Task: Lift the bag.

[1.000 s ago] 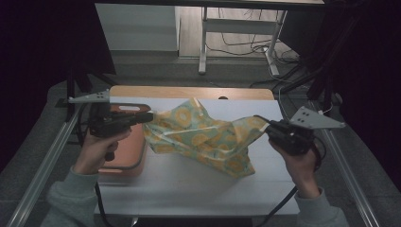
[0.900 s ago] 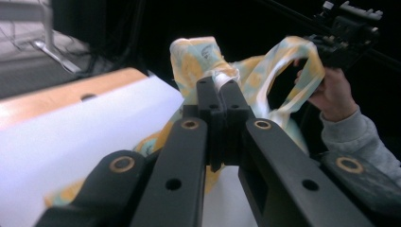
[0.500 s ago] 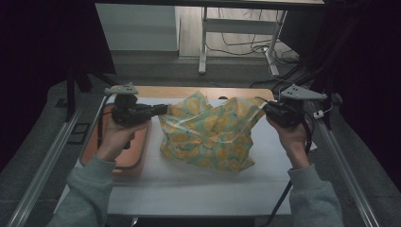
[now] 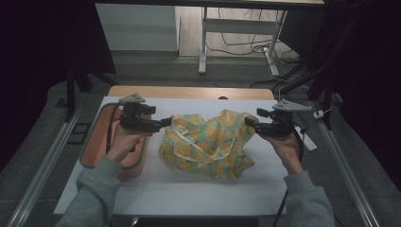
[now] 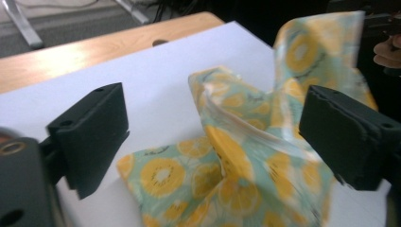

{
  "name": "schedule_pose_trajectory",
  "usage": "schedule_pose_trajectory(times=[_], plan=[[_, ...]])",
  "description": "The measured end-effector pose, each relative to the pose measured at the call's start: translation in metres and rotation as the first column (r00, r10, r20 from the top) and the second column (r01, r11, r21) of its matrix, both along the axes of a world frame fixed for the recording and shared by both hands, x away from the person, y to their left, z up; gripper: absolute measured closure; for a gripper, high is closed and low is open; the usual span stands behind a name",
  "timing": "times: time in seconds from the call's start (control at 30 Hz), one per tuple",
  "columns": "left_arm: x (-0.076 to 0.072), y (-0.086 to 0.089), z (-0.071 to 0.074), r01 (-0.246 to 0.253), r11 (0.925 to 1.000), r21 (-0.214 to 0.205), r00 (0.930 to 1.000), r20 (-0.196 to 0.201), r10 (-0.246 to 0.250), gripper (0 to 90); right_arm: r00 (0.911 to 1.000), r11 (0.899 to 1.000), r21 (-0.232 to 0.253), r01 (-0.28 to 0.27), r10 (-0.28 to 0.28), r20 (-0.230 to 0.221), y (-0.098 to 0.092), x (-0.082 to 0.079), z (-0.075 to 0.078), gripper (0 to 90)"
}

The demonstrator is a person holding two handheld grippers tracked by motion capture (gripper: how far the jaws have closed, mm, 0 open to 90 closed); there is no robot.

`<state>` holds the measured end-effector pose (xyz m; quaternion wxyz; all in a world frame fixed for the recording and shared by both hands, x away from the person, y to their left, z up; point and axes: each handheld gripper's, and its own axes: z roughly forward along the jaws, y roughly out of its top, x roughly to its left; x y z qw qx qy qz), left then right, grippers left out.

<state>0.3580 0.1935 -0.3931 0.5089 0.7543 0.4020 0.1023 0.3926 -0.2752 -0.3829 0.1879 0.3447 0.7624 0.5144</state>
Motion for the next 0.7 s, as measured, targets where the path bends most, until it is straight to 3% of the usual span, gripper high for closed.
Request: schedule_pose_trajectory(times=[0.07,0.17,0.33,0.53,0.7], plan=[[-0.015,0.012,-0.001,-0.013,0.9999,0.007,0.9999,0.008,0.012,9.8,0.9998,0.999,0.045,-0.017,0.018,-0.004,-0.012,-0.013,0.005,23.5],[-0.036,0.018,-0.011,-0.011,0.9982,0.06,0.9999,0.001,0.011,11.4,0.9999,1.0,0.017,-0.016,0.016,0.0,-0.021,-0.033,0.001,23.0],[-0.065,0.02,-0.033,-0.004,0.9942,0.108,0.9997,-0.024,0.007,14.5,0.9986,0.999,-0.024,-0.043,0.042,-0.031,-0.026,-0.054,-0.029,27.3],[-0.087,0.017,-0.056,0.027,0.9911,0.13,0.9988,-0.044,-0.021,15.7,0.9975,0.995,-0.074,-0.061,0.058,-0.04,-0.02,-0.066,-0.063,30.6],[-0.091,0.016,-0.064,0.03,0.991,0.13,0.9984,-0.052,-0.024,16.1,0.9973,0.993,-0.092,-0.07,0.068,-0.027,-0.013,-0.067,-0.065,31.4]])
